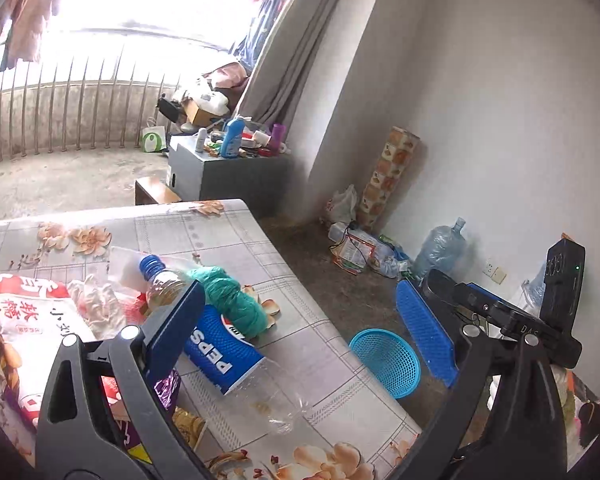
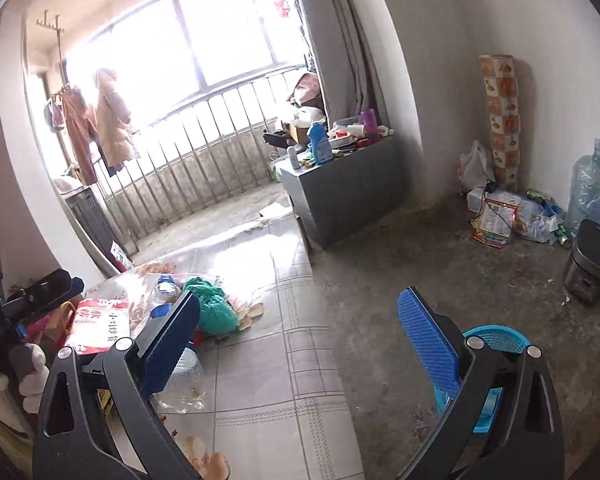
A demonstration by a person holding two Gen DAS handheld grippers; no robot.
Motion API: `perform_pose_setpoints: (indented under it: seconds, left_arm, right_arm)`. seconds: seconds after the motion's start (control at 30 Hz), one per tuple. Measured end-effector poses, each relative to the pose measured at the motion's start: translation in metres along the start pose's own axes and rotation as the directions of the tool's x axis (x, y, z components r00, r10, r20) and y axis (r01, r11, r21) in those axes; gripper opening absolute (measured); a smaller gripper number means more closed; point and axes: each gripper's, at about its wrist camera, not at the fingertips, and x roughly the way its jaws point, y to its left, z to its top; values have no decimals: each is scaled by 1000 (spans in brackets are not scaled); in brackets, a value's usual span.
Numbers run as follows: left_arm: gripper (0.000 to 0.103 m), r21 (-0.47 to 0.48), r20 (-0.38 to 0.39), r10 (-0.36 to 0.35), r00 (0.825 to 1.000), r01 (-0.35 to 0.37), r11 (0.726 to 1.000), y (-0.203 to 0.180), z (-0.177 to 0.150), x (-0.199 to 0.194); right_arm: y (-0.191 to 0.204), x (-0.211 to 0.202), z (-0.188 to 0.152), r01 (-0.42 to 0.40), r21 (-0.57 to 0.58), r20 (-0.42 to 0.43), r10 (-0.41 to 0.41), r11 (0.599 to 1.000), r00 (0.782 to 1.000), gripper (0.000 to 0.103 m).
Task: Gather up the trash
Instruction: 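Move both open tools back over the table, then grasp the Pepsi bottle around its label with the right tool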
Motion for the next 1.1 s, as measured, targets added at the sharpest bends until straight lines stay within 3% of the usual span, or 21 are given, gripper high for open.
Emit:
perform_pose_setpoints:
  seconds: [0.17,0.33,0.47,0.67,0.87,0.93,1.0,1.1]
  left_arm:
    - [92,-67,-40,80,996,-83,994,49,-28,-21]
    - [92,-73,-47,82,996,-85,994,67,-41,-28]
    - [90,-46,-33,100,994,-102,994,75,-49,-37]
    - [74,-21,-71,162,984,-164,986,84,-51,-25]
    - [58,-40,-121,173,977,-179,983,94,-53,-9]
    - [53,-50,-138,166,976,-174,983,97,-54,-4]
    - [48,-67,-154,158,975,-169,983,101,-56,0]
    - [41,-81,-177,156,972,-172,982,104,-59,6]
  right_arm:
    - [49,45,-7,-176,-6,-154,173,984,973,96]
    - [97,98,-17,-255,-61,-332,222,965,917,96]
    - [128,132,-21,-268,-120,-428,194,956,883,90]
    - [154,182,-17,-264,-196,-540,121,944,833,86]
    - [172,214,-28,-278,-276,-622,49,920,781,85]
    - [174,219,-34,-280,-291,-637,33,915,770,80]
    - [174,223,-38,-287,-272,-661,38,919,749,63]
    - [169,221,-38,-284,-232,-656,66,930,752,58]
